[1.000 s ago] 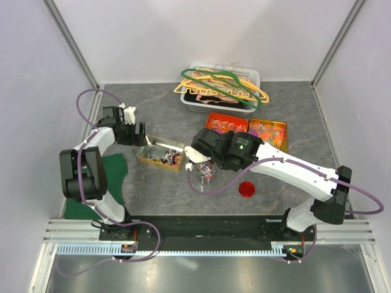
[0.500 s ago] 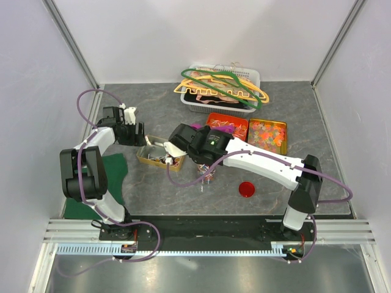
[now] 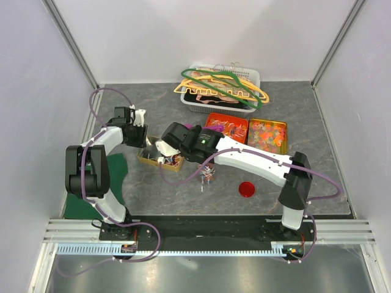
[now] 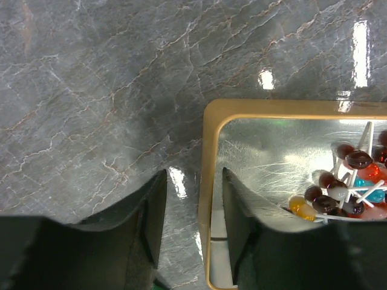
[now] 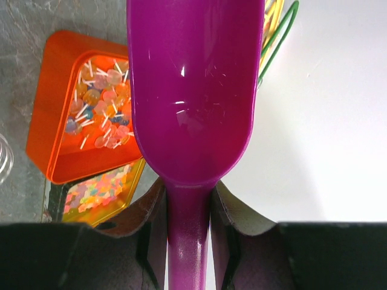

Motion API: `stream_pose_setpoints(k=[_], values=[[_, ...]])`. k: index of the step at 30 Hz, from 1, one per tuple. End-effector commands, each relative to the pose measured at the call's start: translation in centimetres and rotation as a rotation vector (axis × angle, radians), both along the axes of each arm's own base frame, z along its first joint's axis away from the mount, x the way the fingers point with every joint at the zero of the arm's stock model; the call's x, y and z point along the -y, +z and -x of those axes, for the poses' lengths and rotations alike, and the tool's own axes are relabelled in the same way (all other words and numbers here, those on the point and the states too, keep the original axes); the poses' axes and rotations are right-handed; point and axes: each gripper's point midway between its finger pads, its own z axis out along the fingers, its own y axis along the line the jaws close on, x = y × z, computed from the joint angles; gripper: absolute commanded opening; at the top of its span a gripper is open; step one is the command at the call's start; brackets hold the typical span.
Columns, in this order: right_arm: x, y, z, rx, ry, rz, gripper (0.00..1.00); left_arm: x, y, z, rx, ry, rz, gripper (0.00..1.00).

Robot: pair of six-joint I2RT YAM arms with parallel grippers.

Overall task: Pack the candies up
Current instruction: Pick up the storage box at the center of the board.

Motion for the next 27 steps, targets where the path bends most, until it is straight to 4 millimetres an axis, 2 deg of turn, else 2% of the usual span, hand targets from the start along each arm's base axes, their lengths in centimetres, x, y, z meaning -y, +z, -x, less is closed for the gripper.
stream_pose_setpoints(k=[1,2,3,11,14,15,18,22,27], values=[[-1.9,1.4,-0.8,0.034,0.019,-0.048,0.0,-1.1,0.0,-0.9,0.027,-0.003,-0.079,0.44],[-2.1,1.2,-0.8,0.032,0.021,-0.043,0.0,-1.4,-0.1,-0.8,0.022,0.001,-0.093,0.42],[-2.3,1.1,-0.8,0.033,0.027,-0.041,0.0,-0.4,-0.2,-0.9,0.022,-0.026,-0.101,0.4],[-2.6,1.1,-0.1,0.033,0.047,-0.031,0.0,-0.1,-1.4,-0.7,-0.011,-0.053,-0.14,0.38],[-2.4,1.3,0.0,0.035,0.044,-0.035,0.0,0.2,-1.9,-0.5,-0.031,-0.063,-0.131,0.25],[-2.4,1.3,0.0,0.036,0.045,-0.034,0.0,0.2,-1.9,-0.5,-0.035,-0.063,-0.126,0.14],[-2.2,1.8,0.1,0.044,0.042,-0.047,0.0,0.7,-2.2,-0.3,-0.049,-0.075,-0.099,0.02],[-2.2,3.8,0.2,0.062,0.041,-0.103,0.0,2.2,-2.2,0.1,-0.063,-0.115,-0.018,0.02],[-2.0,5.8,0.2,0.087,0.041,-0.133,0.0,5.3,-1.6,1.2,-0.095,-0.212,0.146,0.02]])
